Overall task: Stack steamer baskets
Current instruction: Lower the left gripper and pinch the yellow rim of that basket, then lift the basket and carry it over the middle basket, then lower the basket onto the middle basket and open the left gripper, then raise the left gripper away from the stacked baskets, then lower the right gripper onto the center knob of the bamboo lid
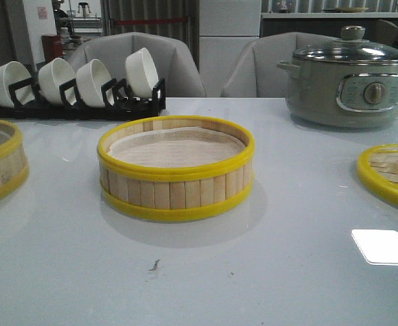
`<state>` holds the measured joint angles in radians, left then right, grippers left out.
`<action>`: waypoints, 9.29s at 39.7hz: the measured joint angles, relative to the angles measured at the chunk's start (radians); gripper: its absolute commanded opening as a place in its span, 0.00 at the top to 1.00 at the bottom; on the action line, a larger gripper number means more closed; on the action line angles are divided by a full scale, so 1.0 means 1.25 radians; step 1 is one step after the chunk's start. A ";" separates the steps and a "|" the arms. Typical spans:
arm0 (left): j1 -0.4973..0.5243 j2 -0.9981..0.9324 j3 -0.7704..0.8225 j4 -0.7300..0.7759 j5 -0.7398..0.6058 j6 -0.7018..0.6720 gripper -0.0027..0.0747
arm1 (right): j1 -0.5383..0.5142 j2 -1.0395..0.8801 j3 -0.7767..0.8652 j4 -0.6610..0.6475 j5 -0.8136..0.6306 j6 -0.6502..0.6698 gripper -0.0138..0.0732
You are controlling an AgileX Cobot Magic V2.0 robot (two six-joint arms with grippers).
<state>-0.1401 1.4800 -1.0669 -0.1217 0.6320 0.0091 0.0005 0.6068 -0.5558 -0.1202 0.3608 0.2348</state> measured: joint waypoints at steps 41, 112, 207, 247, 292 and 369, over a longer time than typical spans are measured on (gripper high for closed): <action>0.000 0.328 -0.166 -0.001 0.004 0.003 0.85 | 0.000 0.000 0.000 0.000 0.011 0.000 0.39; -0.476 0.486 -0.600 -0.040 0.157 0.003 0.85 | 0.000 0.053 0.000 0.020 0.014 0.001 0.39; -0.043 -0.555 0.086 -0.031 -0.060 0.026 0.84 | 0.000 0.053 0.000 0.025 0.011 0.001 0.39; -0.043 -0.901 0.515 -0.001 -0.185 0.025 0.84 | 0.000 0.053 0.000 0.054 0.011 0.001 0.39; -0.043 -0.901 0.515 -0.001 -0.187 0.025 0.84 | 0.000 0.070 0.000 0.055 0.084 0.001 0.39; -0.043 -0.901 0.517 -0.001 -0.187 0.025 0.84 | -0.048 0.852 -0.562 0.022 0.220 -0.016 0.39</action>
<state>-0.1938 0.3542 -0.4211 -0.1225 0.3988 0.0407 -0.0592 1.6719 -1.2585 -0.0923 0.6357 0.2150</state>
